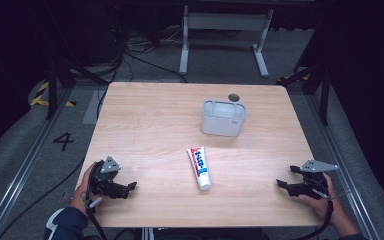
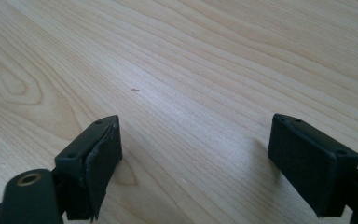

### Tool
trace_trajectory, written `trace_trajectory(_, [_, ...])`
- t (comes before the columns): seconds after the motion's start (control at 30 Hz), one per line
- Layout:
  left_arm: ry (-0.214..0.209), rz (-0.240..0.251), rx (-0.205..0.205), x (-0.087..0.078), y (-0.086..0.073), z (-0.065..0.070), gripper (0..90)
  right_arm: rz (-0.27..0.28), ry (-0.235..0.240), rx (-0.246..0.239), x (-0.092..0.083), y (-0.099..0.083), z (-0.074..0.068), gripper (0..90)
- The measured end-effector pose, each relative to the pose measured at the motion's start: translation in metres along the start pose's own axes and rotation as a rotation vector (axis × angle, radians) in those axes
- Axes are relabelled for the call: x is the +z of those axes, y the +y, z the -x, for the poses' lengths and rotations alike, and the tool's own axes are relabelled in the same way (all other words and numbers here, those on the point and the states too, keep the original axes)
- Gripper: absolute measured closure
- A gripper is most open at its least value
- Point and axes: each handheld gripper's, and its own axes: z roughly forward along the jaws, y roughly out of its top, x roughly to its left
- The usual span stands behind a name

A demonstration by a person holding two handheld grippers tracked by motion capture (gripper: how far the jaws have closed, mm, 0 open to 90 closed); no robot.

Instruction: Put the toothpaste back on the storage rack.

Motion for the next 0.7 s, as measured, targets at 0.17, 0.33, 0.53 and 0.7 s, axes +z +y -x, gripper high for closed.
trace_trajectory(0.17, [0.011,0.005,0.004,-0.0002,-0.0001,0.0003,0.3,0.0,0.0,0.001,0.0,0.0,0.0,17.8])
trace_trajectory(0.33, [-0.011,0.002,0.002,0.0006,0.0003,-0.0003,0.1,0.0,-0.001,0.002,-0.0002,-0.0001,-0.0001,17.9])
trace_trajectory(0.53, [-0.023,0.001,0.01,0.0011,0.0008,-0.0015,0.0,-0.004,-0.008,0.009,-0.0002,0.0005,-0.0007,17.8])
trace_trajectory(0.7, [-0.017,0.002,0.026,0.0011,0.0014,-0.0029,0.1,-0.029,-0.011,0.013,0.0008,0.0039,-0.0002,16.2])
